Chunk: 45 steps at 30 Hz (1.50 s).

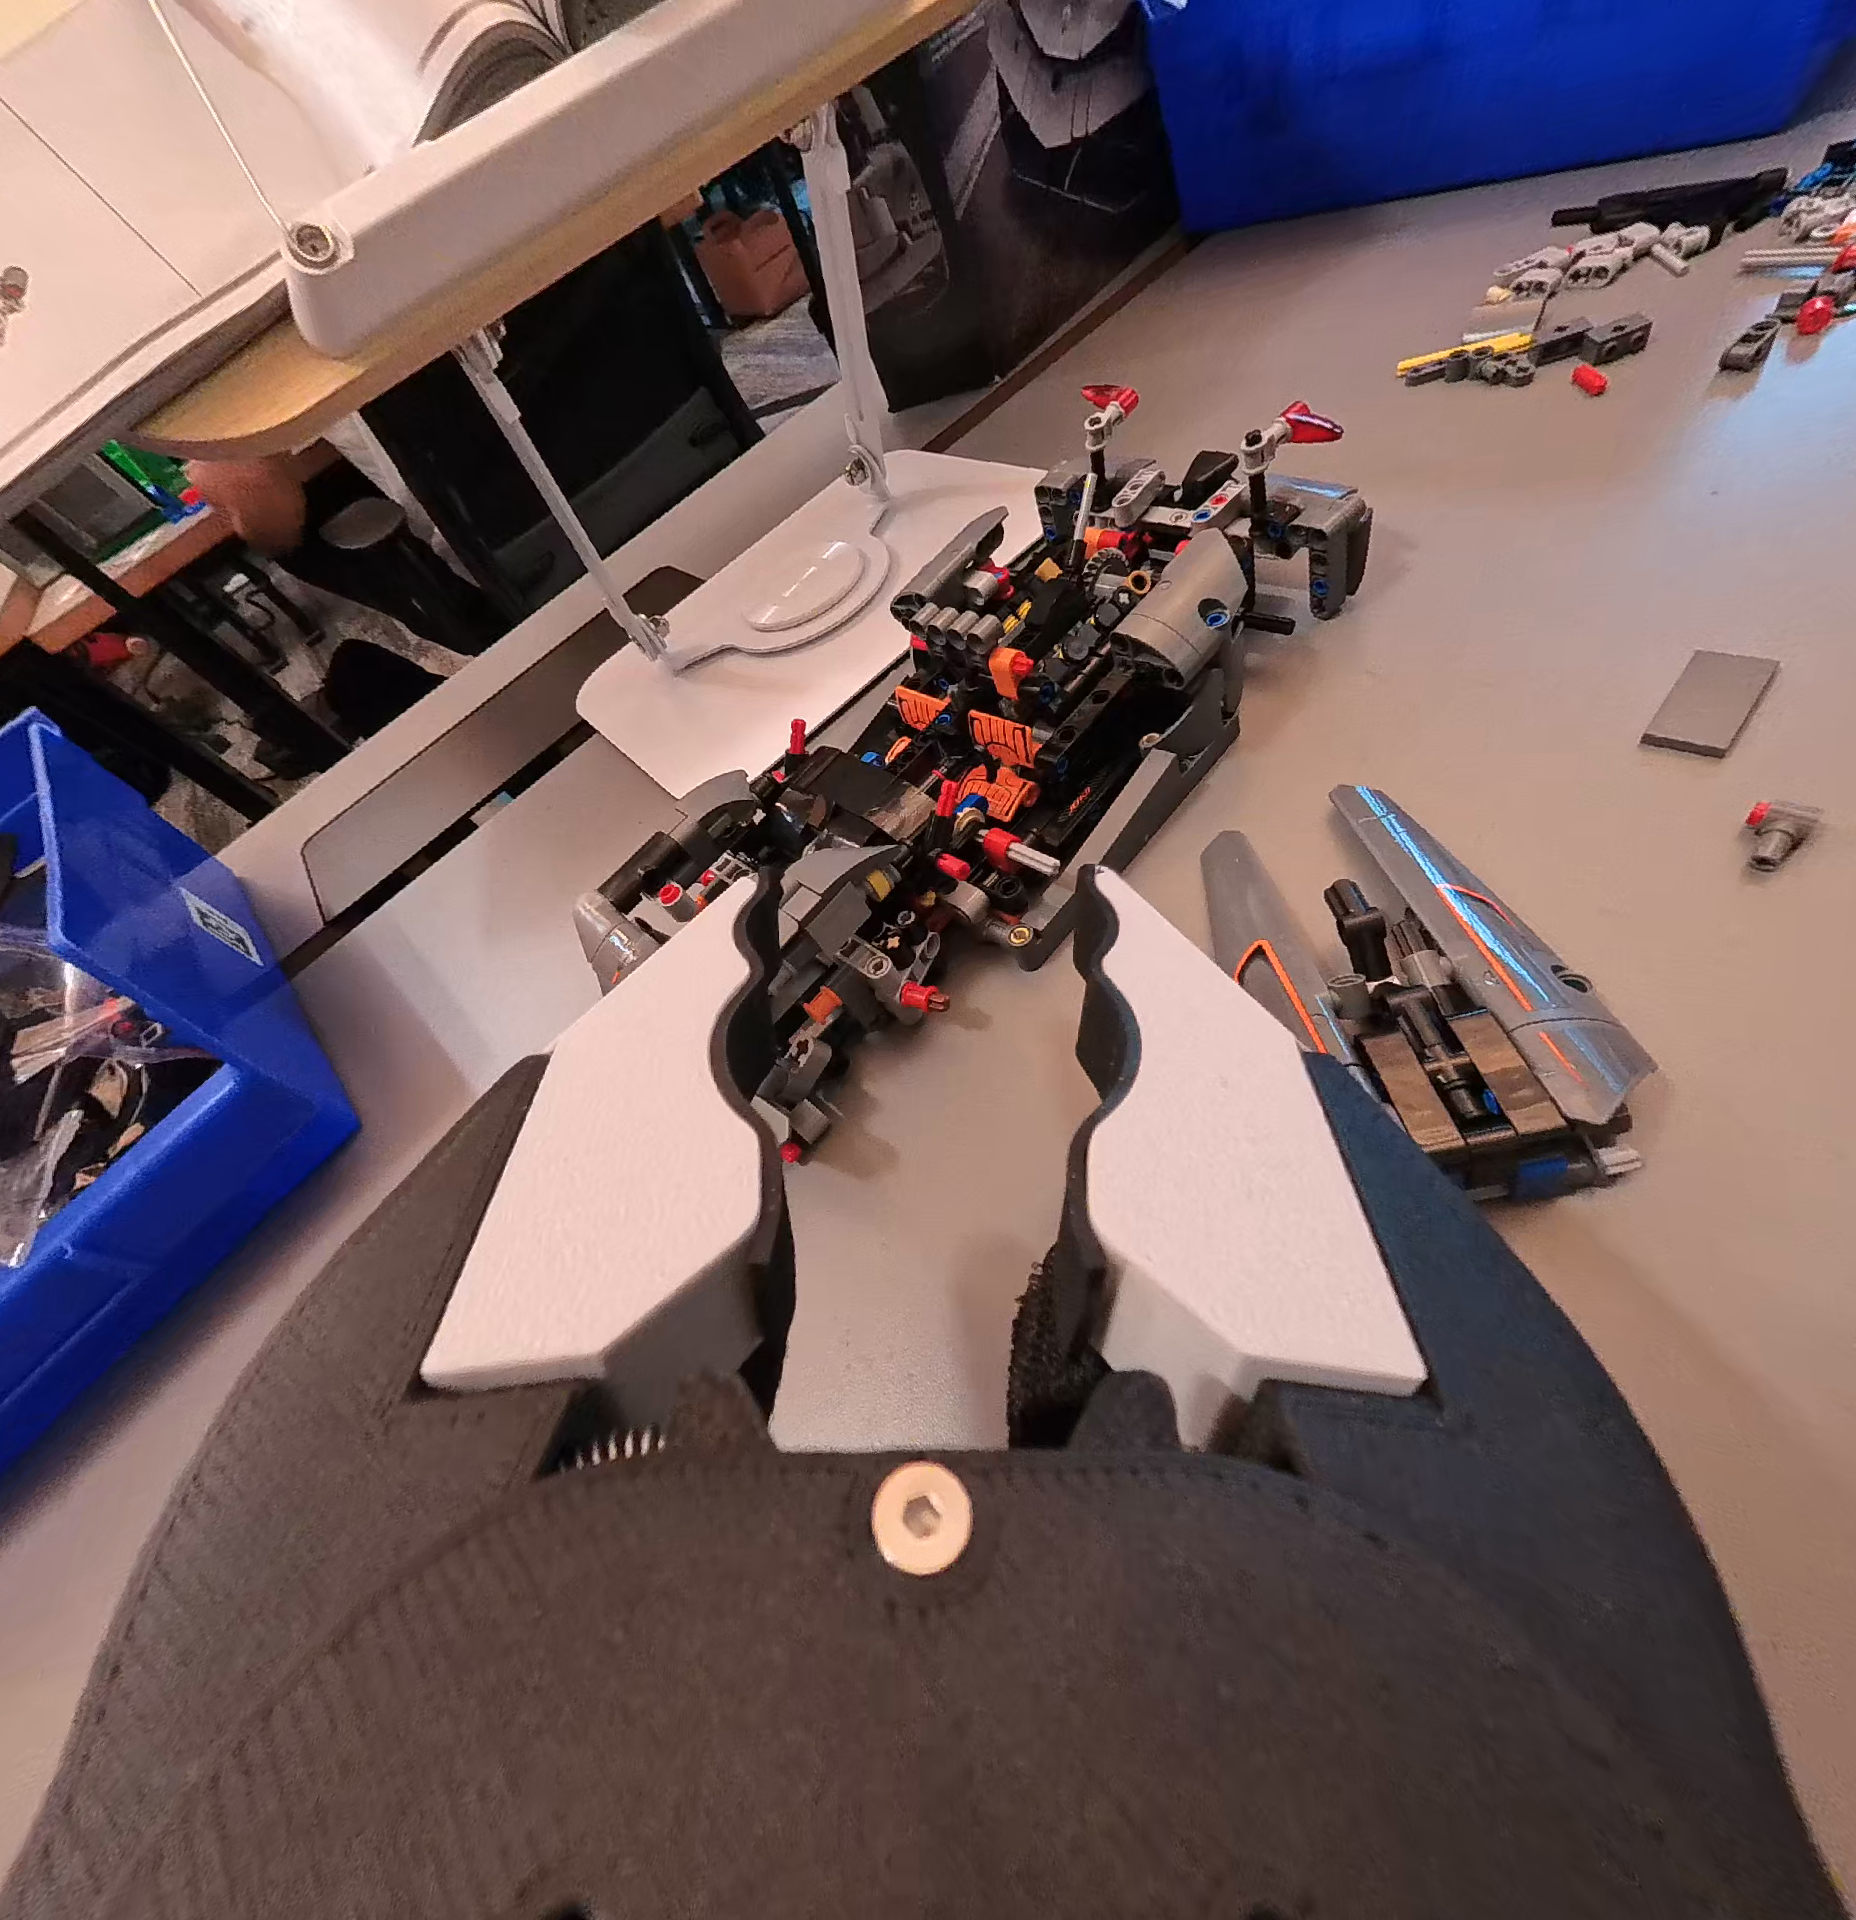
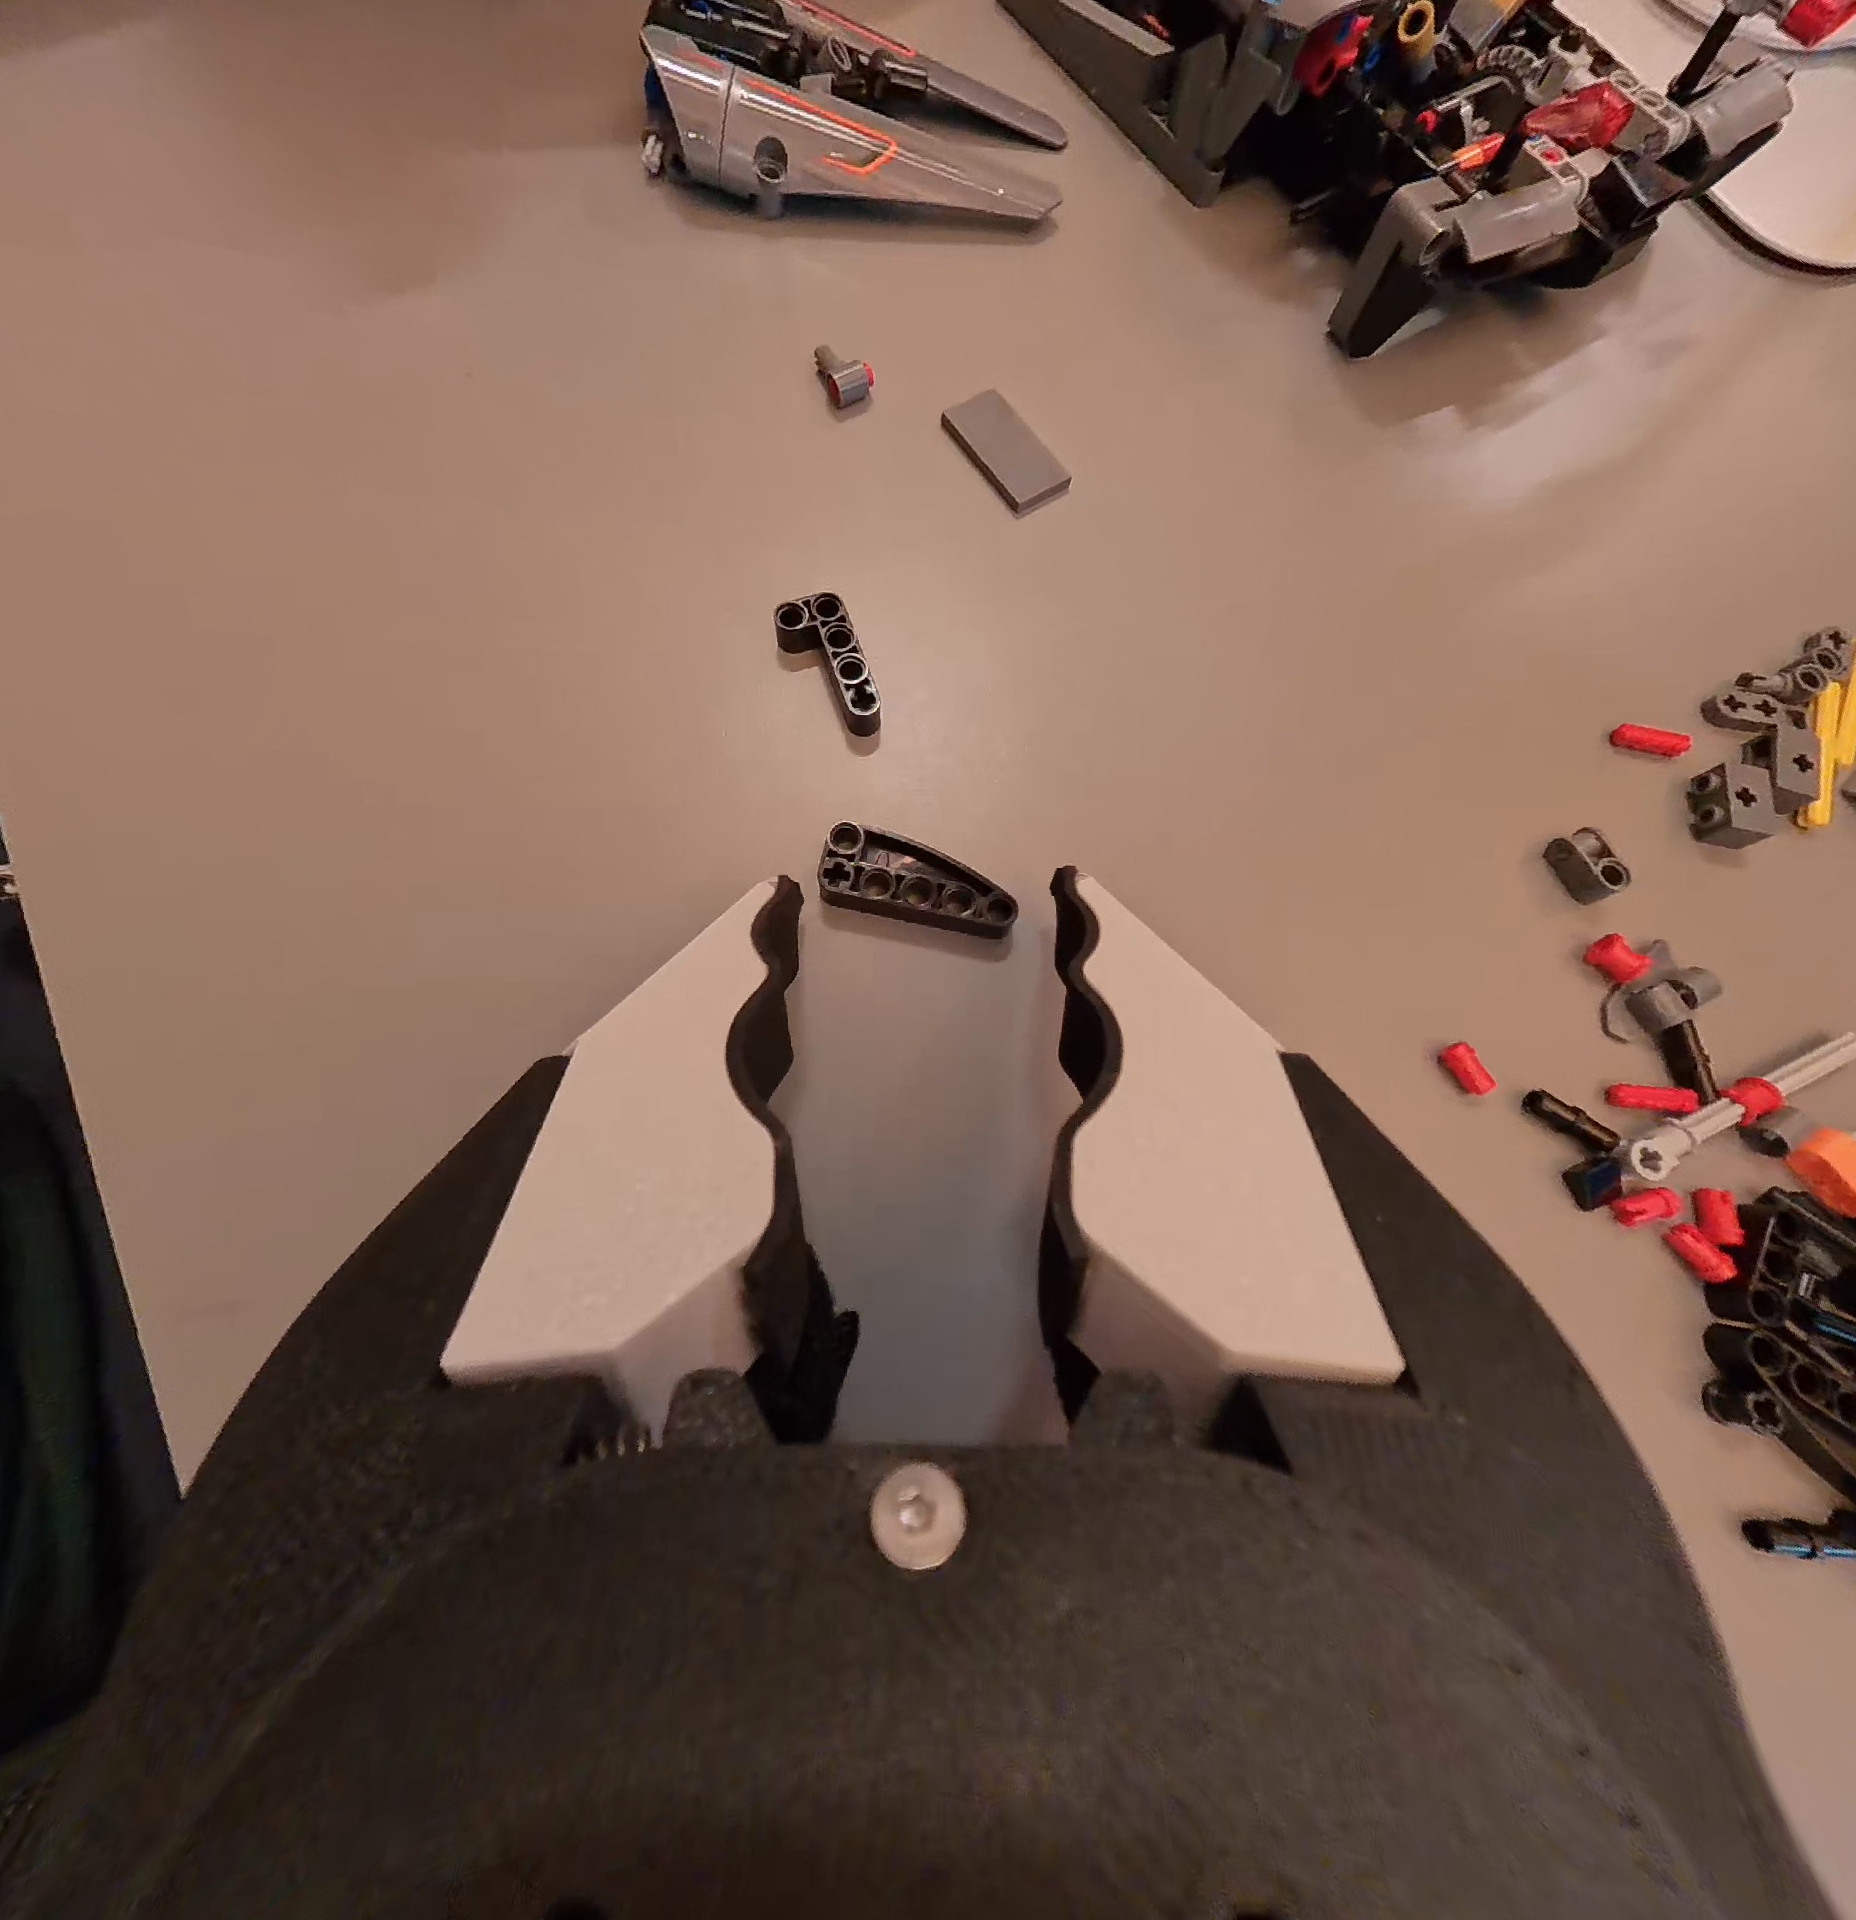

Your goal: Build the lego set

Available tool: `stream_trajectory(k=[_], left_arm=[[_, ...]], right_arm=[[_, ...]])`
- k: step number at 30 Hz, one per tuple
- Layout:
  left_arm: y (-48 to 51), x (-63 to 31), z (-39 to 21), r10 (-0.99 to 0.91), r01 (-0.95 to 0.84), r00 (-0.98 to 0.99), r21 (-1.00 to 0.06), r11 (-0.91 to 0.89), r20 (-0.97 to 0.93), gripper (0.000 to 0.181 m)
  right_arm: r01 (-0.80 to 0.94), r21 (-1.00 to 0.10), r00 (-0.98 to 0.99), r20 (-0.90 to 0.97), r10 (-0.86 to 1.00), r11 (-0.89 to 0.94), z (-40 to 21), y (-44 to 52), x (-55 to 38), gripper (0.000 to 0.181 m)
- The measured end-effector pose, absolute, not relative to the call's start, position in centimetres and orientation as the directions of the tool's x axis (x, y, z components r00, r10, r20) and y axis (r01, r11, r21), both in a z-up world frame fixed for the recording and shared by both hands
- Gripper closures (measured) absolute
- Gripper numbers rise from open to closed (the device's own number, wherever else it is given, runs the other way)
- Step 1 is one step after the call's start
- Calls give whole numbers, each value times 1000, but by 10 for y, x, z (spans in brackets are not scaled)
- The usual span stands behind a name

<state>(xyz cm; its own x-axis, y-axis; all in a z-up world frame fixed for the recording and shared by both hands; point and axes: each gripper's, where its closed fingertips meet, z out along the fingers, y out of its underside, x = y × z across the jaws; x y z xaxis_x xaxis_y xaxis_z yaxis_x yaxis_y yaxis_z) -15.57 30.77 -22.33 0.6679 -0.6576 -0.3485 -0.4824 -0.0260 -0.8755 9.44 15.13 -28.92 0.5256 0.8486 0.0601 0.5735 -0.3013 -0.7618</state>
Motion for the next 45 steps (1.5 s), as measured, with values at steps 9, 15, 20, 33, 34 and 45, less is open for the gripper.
stream_trajectory(k=[9, 15, 20, 33, 34, 45], left_arm=[[312, -162, -221, -630, -458, 702, -888, -43, -332, 127], [315, -170, -210, -589, -394, 752, -918, -44, -295, 130], [323, -174, -166, -551, -376, 774, -927, -1, -313, 143], [493, -133, -72, -483, -515, 759, -857, -35, -437, 147], [505, -131, -71, -490, -494, 771, -868, -55, -407, 146], [553, -115, -71, -486, -470, 793, -877, -102, -368, 180]], right_arm=[[519, -784, 569, 21, 822, -339, -286, 159, 98, 132], [523, -779, 564, 11, 826, -347, -288, 159, 96, 131], [516, -776, 564, -10, 826, -362, -289, 160, 96, 131], [535, -785, 556, 48, 830, -313, -287, 158, 95, 142], [536, -785, 554, 51, 831, -309, -287, 158, 95, 144], [541, -785, 537, 48, 842, -300, -287, 155, 94, 148]])
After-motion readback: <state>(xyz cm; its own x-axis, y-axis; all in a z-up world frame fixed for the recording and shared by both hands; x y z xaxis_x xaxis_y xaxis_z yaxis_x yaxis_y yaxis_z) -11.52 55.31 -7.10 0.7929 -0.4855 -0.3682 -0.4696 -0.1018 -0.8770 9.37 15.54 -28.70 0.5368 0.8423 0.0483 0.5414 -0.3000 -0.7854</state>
